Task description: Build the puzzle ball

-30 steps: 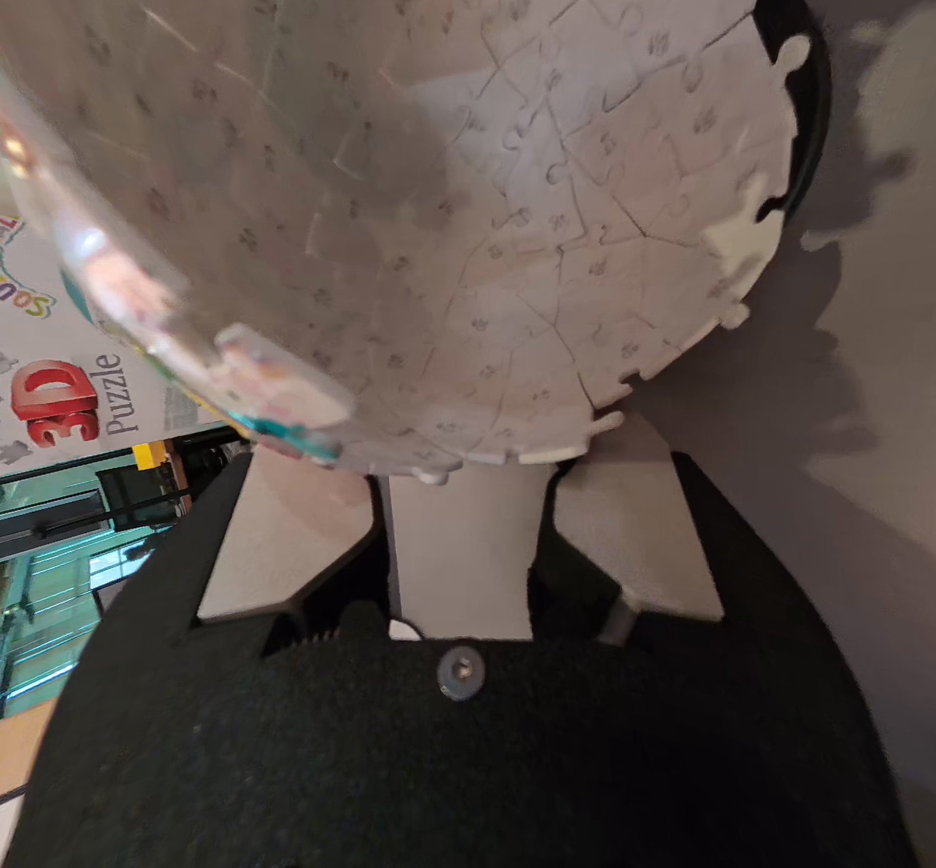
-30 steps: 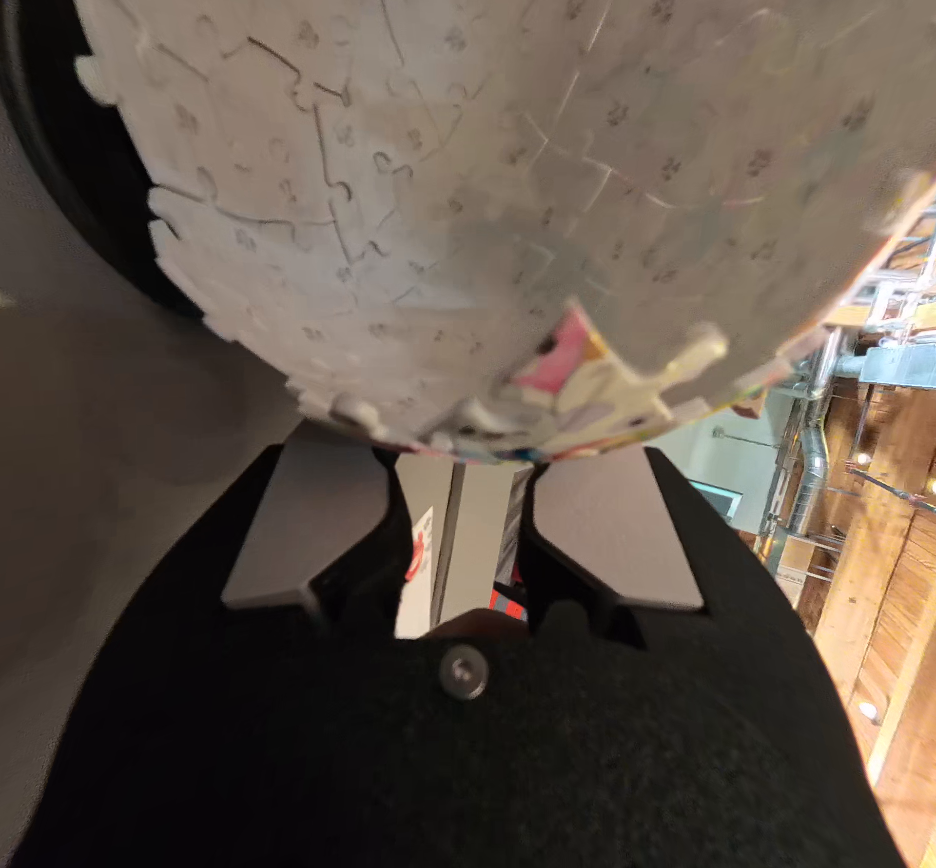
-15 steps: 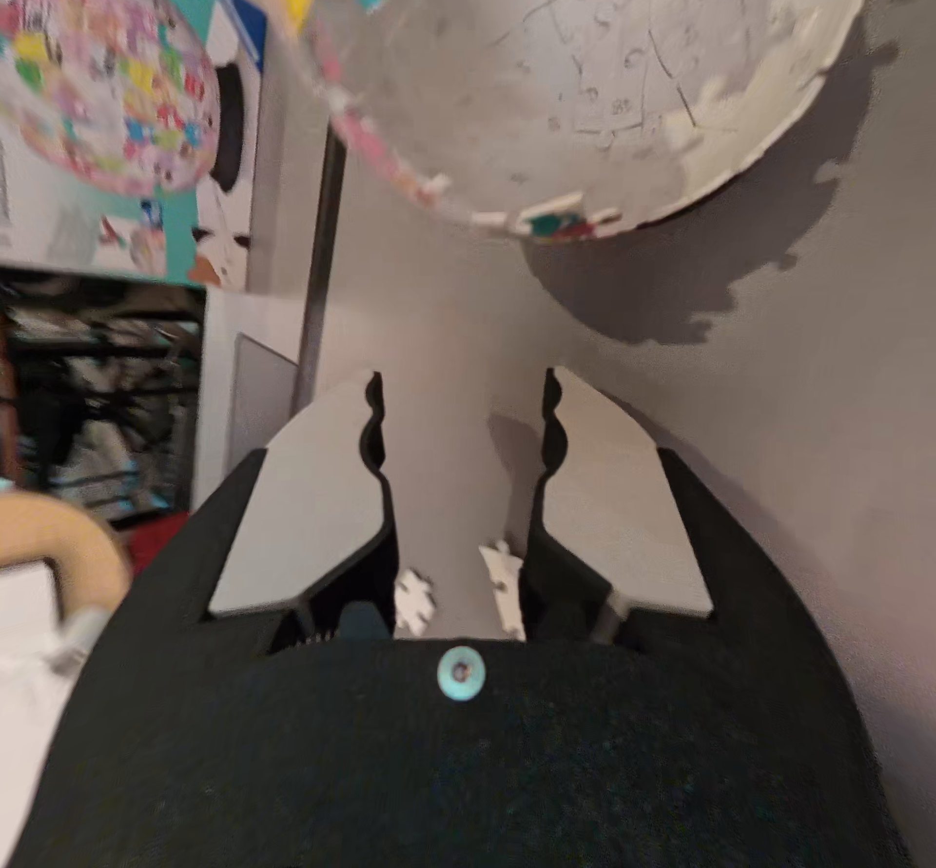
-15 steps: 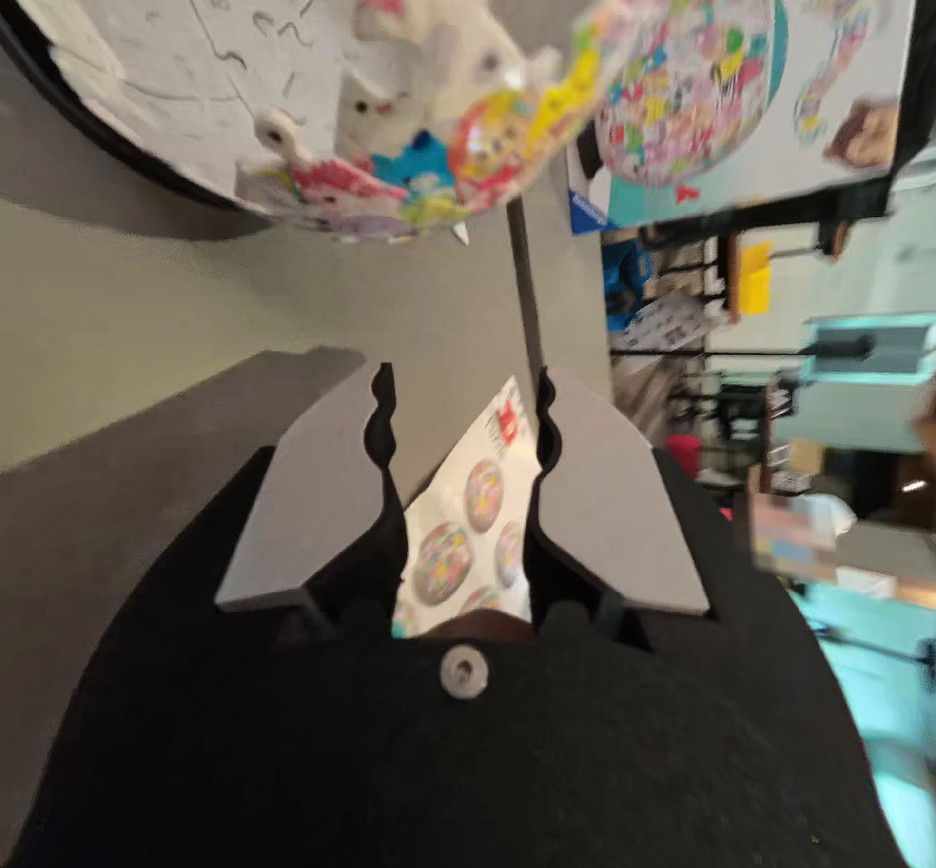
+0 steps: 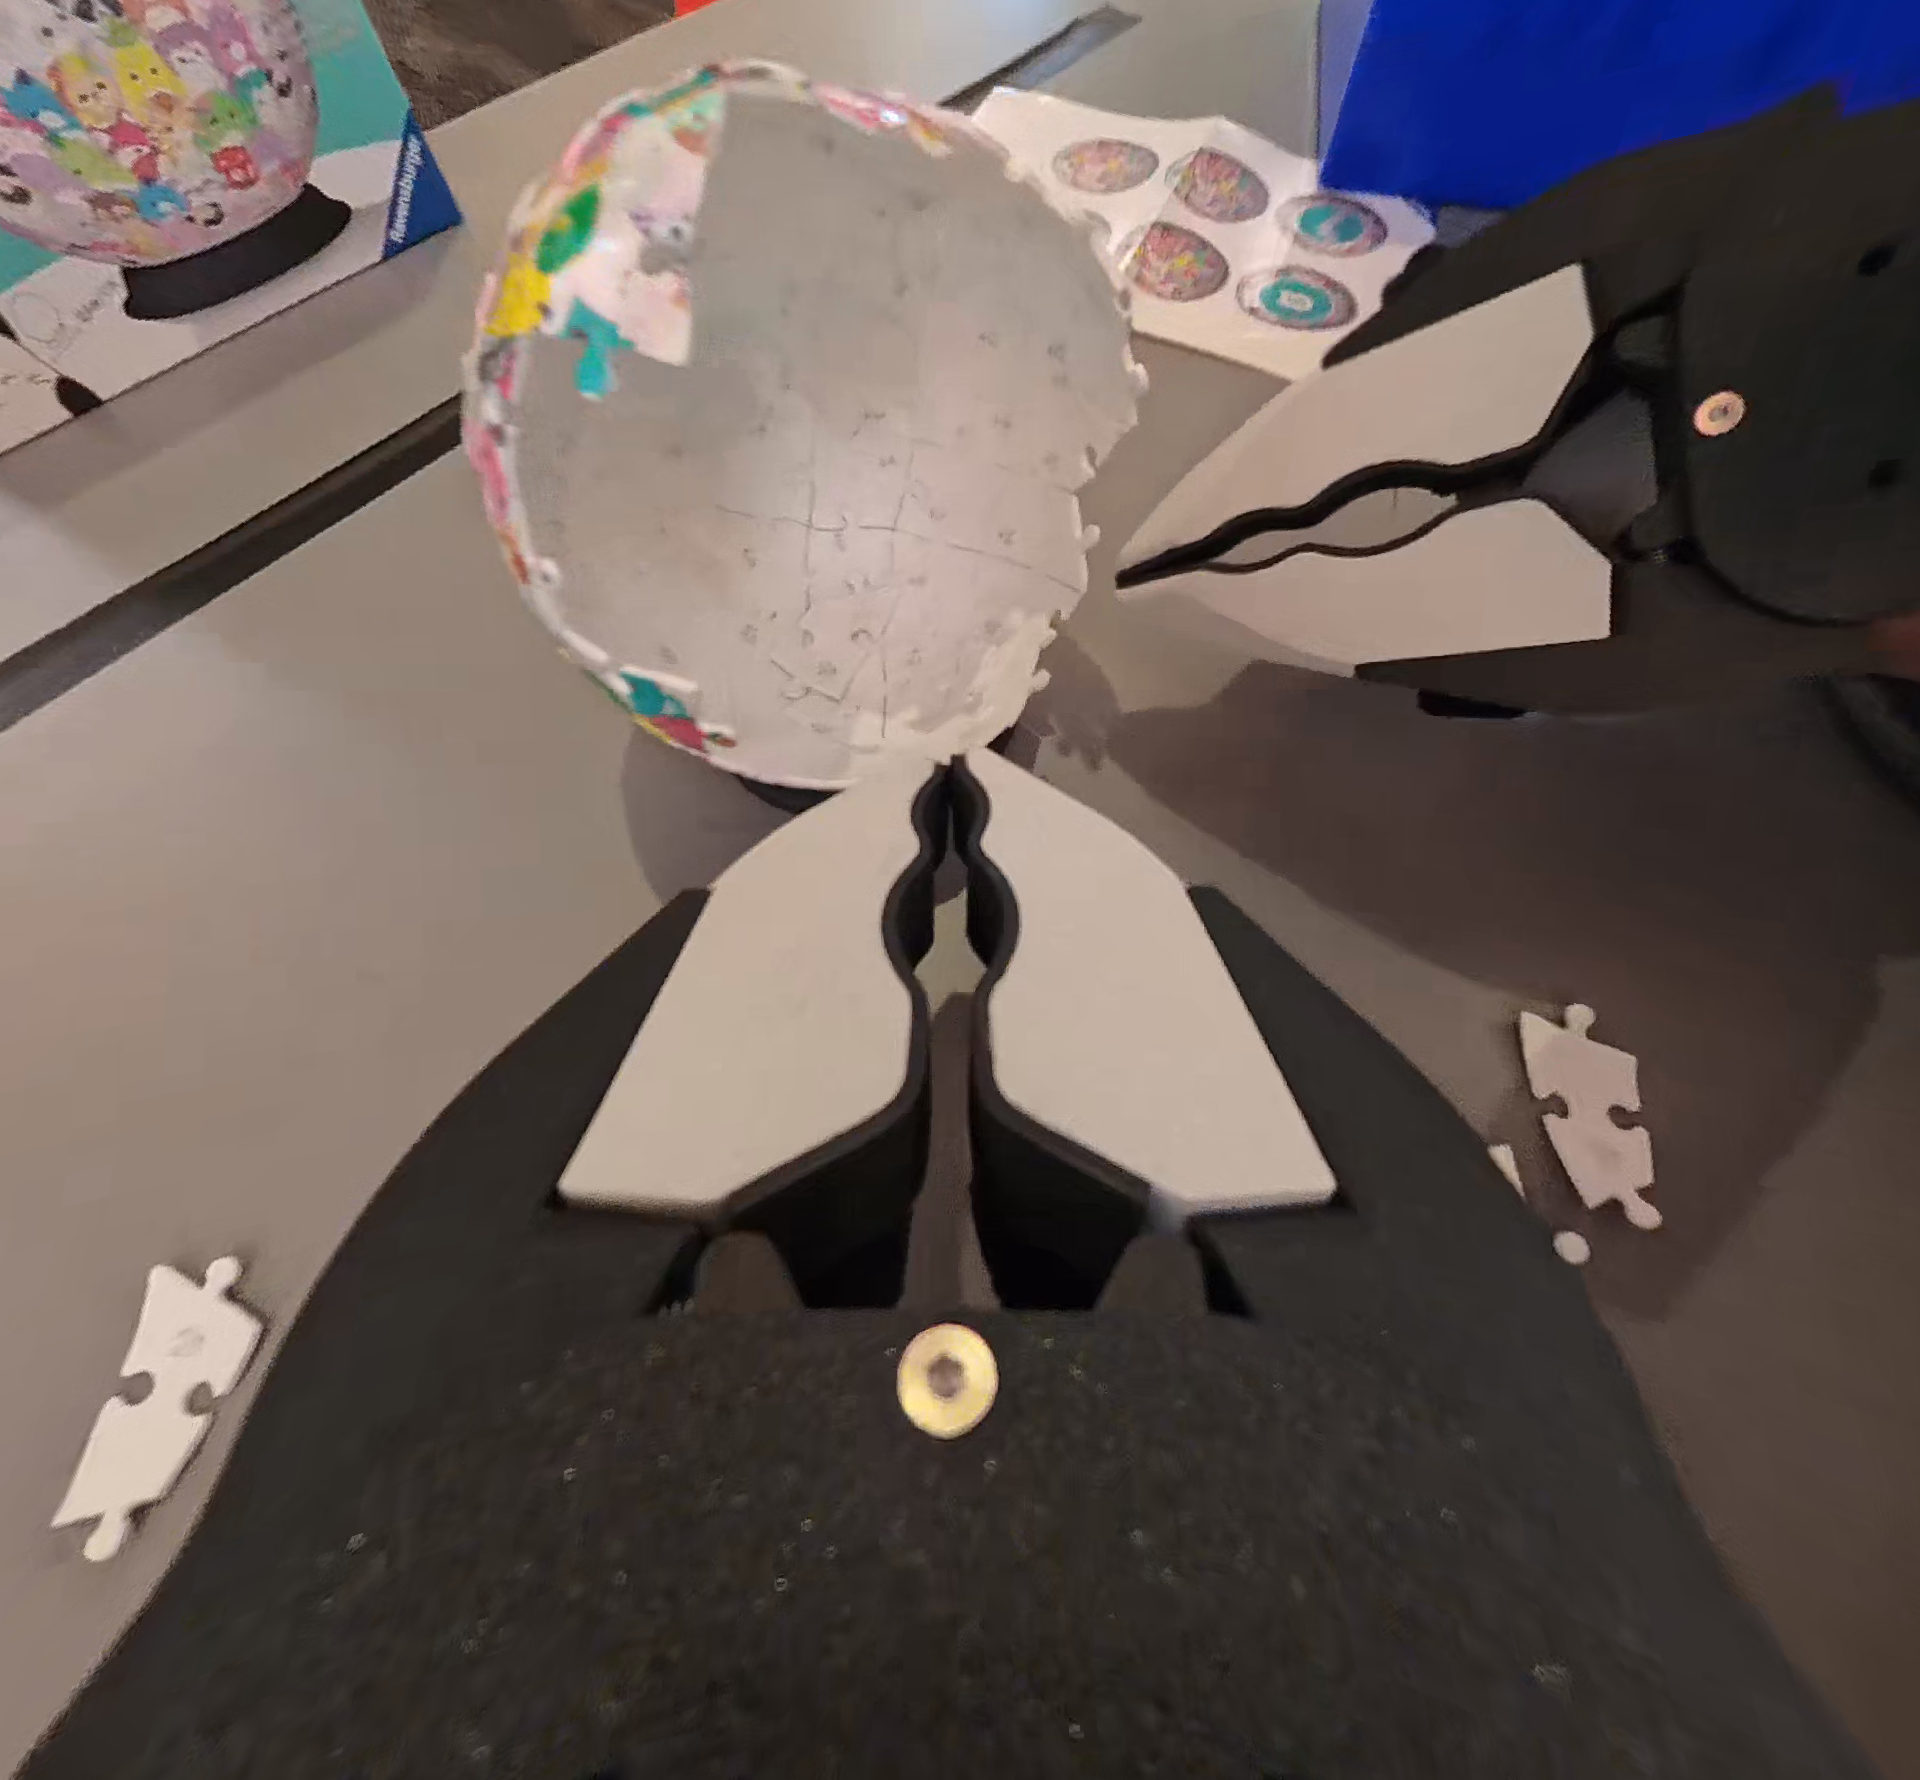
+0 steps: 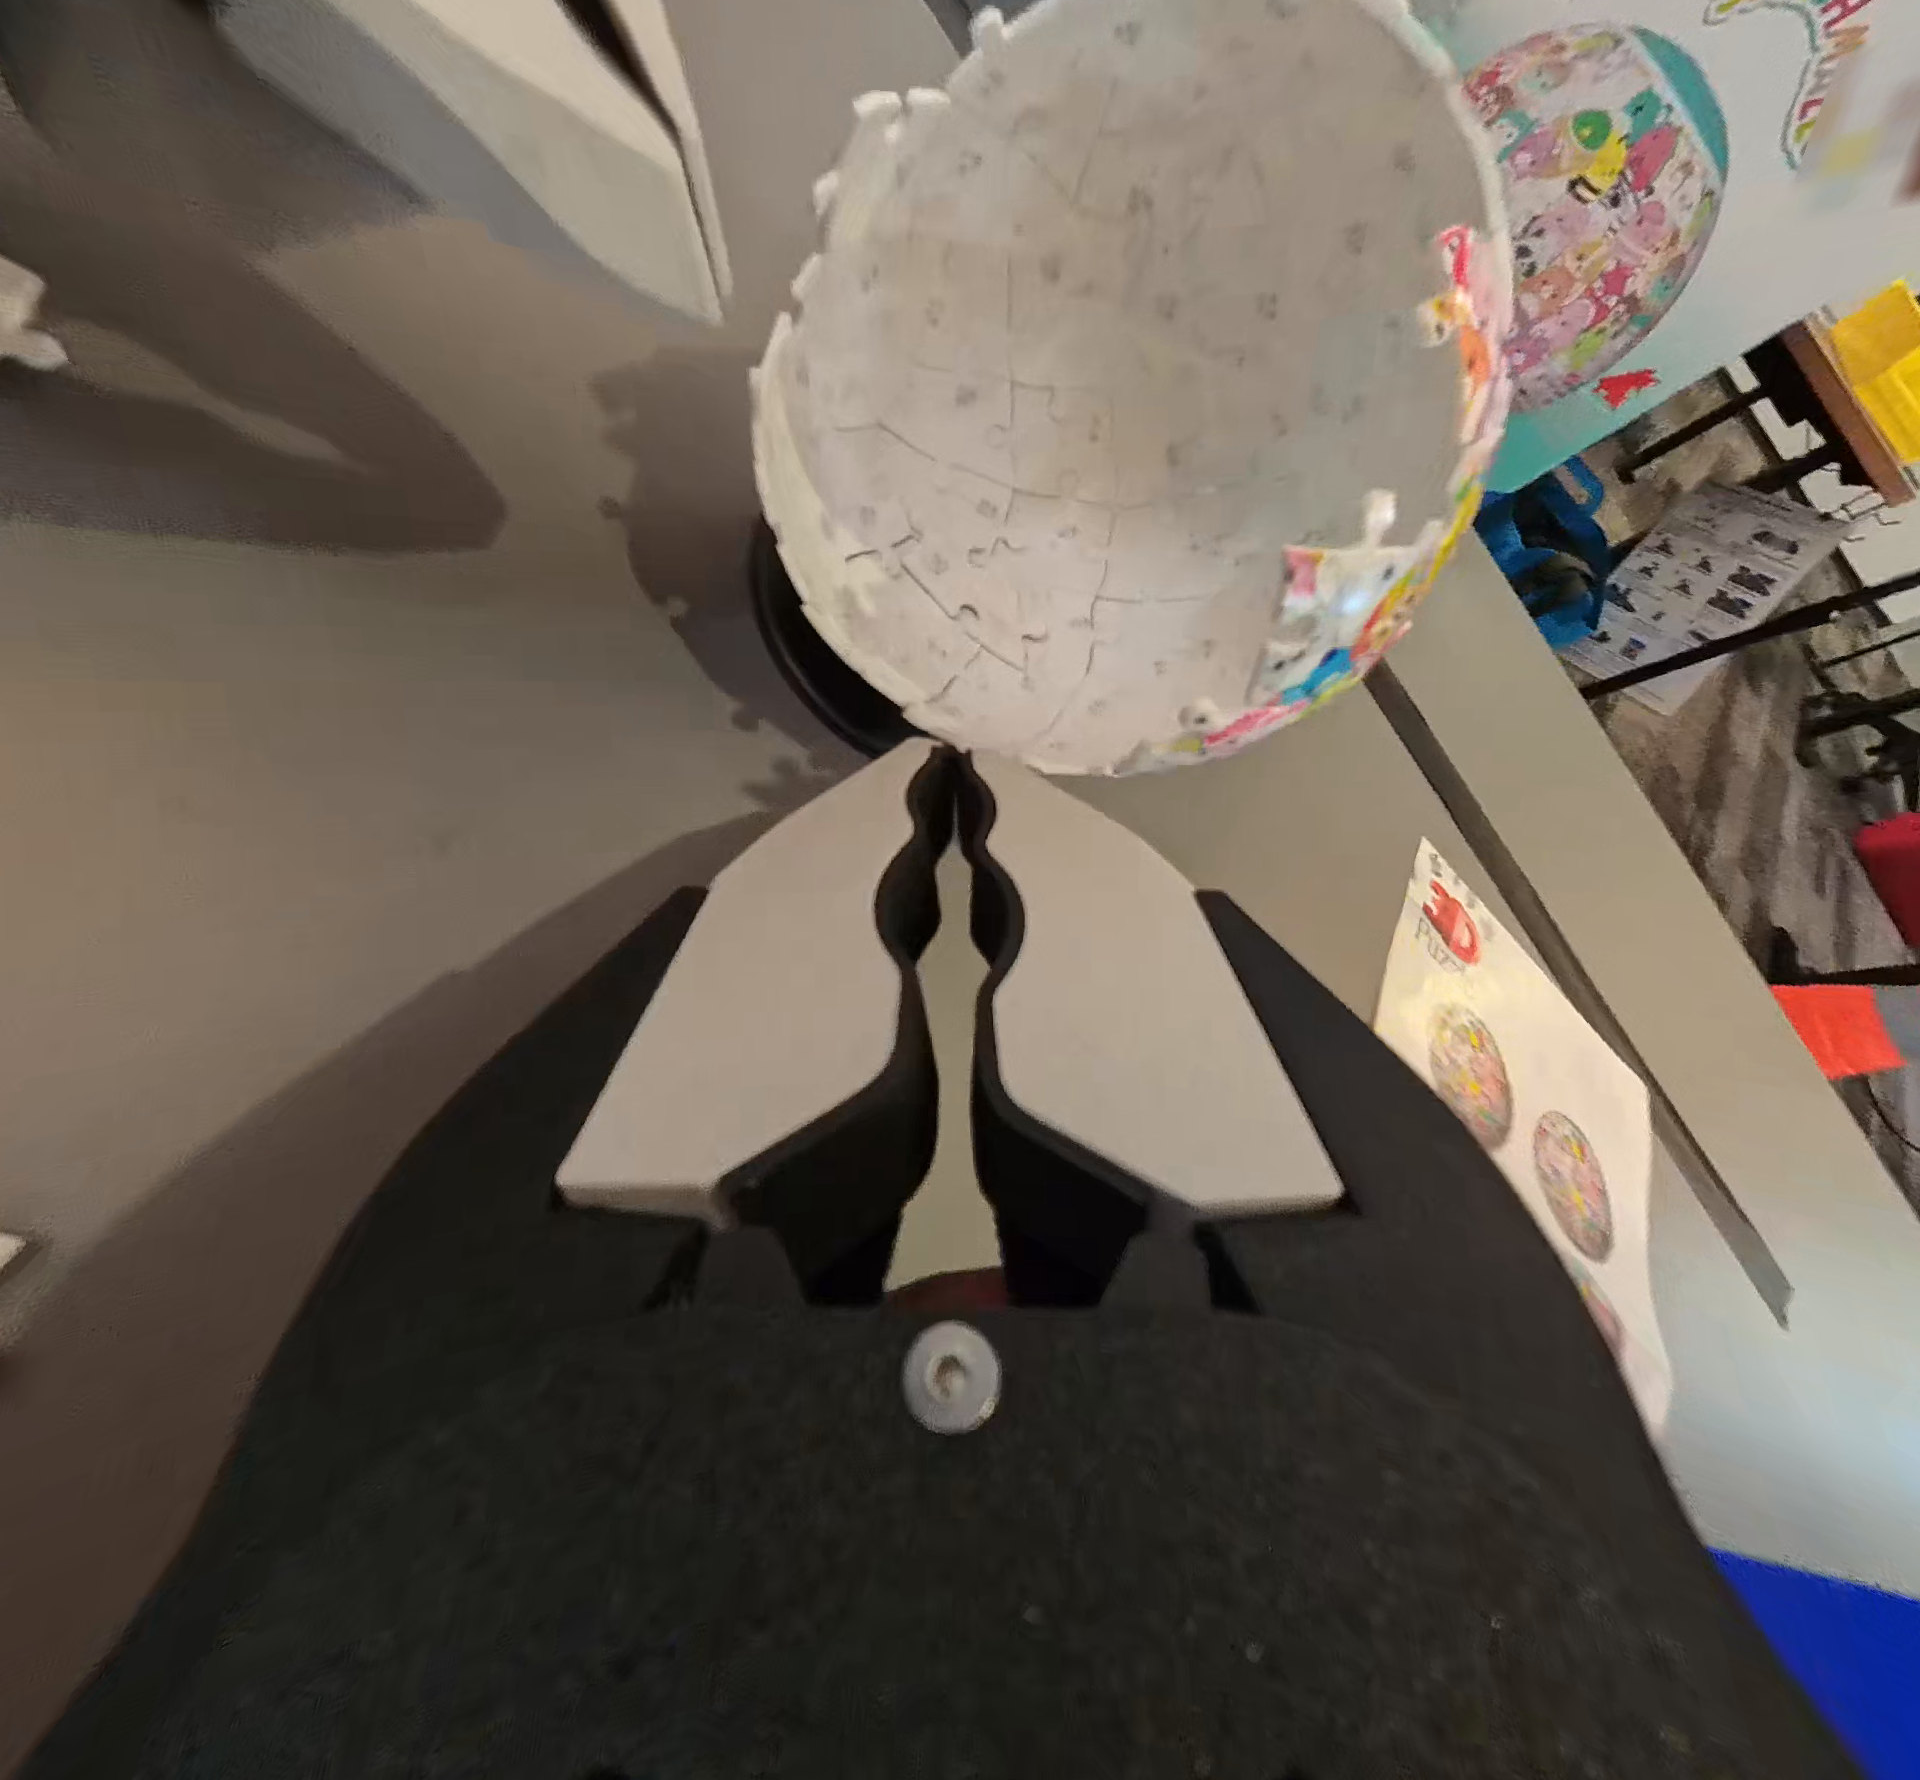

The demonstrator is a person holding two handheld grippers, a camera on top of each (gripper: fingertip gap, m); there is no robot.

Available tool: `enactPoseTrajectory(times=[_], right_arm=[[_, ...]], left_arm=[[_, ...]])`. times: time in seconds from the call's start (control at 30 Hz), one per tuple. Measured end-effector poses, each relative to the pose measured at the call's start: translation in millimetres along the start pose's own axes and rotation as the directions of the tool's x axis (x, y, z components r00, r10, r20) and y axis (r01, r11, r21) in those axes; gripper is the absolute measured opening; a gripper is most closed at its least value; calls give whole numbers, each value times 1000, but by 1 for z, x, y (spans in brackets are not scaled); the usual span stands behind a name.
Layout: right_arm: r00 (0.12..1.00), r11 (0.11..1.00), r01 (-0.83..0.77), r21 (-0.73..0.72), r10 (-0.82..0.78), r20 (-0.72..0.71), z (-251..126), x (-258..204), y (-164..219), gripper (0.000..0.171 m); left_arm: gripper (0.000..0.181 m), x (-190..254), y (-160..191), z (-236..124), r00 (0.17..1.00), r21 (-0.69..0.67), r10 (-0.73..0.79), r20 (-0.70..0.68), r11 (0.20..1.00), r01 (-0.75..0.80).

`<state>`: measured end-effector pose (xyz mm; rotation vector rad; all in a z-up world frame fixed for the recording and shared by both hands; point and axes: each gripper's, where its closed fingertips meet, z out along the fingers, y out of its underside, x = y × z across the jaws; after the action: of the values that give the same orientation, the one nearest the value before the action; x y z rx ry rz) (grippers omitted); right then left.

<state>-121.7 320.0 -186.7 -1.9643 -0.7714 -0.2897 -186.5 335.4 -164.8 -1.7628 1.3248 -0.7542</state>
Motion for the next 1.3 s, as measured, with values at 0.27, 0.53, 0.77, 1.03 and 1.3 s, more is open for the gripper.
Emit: enactPoseTrajectory(times=[0.27, 0.53, 0.77, 1.03, 1.3], right_arm=[[1000, 1000, 22, 20, -22, -22, 3, 4, -1, 0], [998, 999, 51, 15, -50, -24, 10, 4, 0, 0], [999, 999, 51, 12, -51, -3, 15, 2, 1, 0], [998, 998, 58, 6, -58, 13, 22, 0, 3, 0], [993, 993, 120, -1, -120, 5, 30, -1, 2, 0]], left_arm=[[0, 5, 1, 18, 997, -45, 80, 21, 996, -79], [0, 1, 4, 30, 996, -87, 78, 31, 993, -75], [0, 0, 12, 36, 993, -124, 99, 58, 988, -92], [0, 2, 3, 44, 993, -111, 89, 77, 991, -81], [0, 4, 7, 58, 988, -164, 112, 103, 982, -94]])
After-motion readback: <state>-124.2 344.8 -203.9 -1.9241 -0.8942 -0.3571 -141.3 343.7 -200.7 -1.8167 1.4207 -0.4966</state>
